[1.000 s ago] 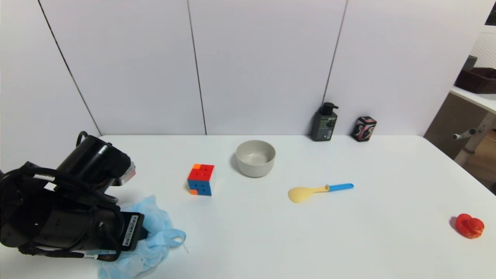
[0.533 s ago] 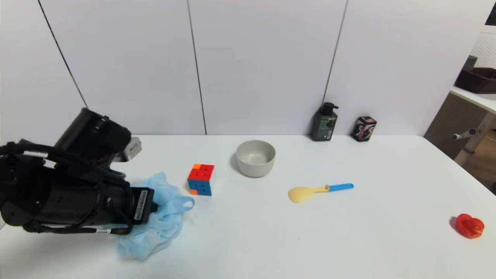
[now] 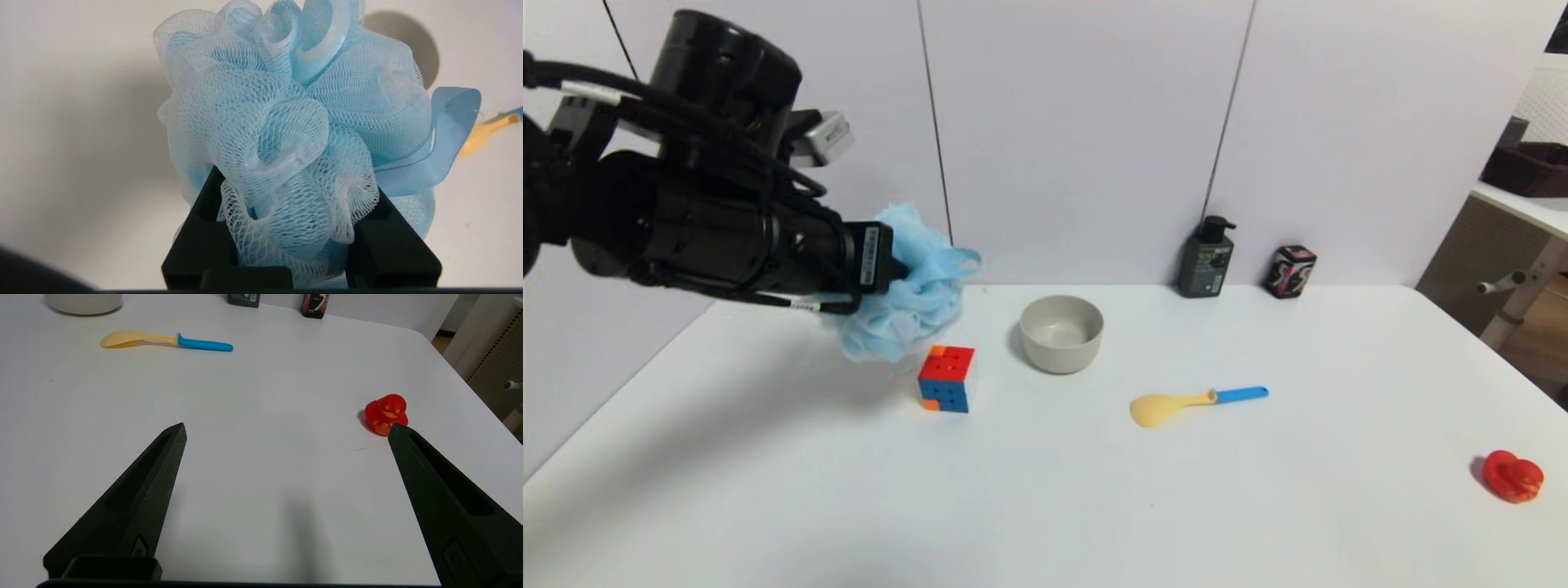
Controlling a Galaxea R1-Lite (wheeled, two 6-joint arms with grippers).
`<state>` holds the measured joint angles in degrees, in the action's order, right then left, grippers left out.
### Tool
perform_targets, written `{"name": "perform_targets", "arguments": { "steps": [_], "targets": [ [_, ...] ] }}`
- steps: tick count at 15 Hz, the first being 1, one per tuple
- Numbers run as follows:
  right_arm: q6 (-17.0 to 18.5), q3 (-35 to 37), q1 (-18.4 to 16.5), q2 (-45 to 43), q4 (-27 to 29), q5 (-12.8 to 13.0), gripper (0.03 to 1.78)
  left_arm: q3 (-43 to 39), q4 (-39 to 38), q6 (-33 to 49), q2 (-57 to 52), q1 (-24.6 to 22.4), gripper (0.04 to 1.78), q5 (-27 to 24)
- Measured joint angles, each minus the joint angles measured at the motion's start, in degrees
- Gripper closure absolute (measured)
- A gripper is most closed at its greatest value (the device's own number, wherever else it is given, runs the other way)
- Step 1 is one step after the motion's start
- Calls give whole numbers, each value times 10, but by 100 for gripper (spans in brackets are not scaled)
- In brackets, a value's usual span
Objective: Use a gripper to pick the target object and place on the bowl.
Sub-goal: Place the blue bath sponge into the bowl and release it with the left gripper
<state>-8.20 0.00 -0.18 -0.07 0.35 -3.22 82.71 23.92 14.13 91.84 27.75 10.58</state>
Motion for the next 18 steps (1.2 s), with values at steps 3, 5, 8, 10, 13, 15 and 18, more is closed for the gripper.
{"name": "perform_targets", "arguments": {
  "steps": [3,5,8,10,13,15,18],
  "targets": [
    [0,0,0,0,0,0,11,97,-2,-49,71,0,117,-21],
    [0,0,0,0,0,0,11,149,-2,-80,118,1,117,-83],
    [0,0,0,0,0,0,11,207,-2,-99,182,5,117,-178],
    [0,0,0,0,0,0,11,256,-2,-123,225,8,117,-198],
    [0,0,0,0,0,0,11,294,-14,-134,276,14,119,-252],
    [0,0,0,0,0,0,11,300,-24,-136,300,15,119,-271],
    [0,0,0,0,0,0,11,303,-37,-137,327,18,119,-274]
  ]
}}
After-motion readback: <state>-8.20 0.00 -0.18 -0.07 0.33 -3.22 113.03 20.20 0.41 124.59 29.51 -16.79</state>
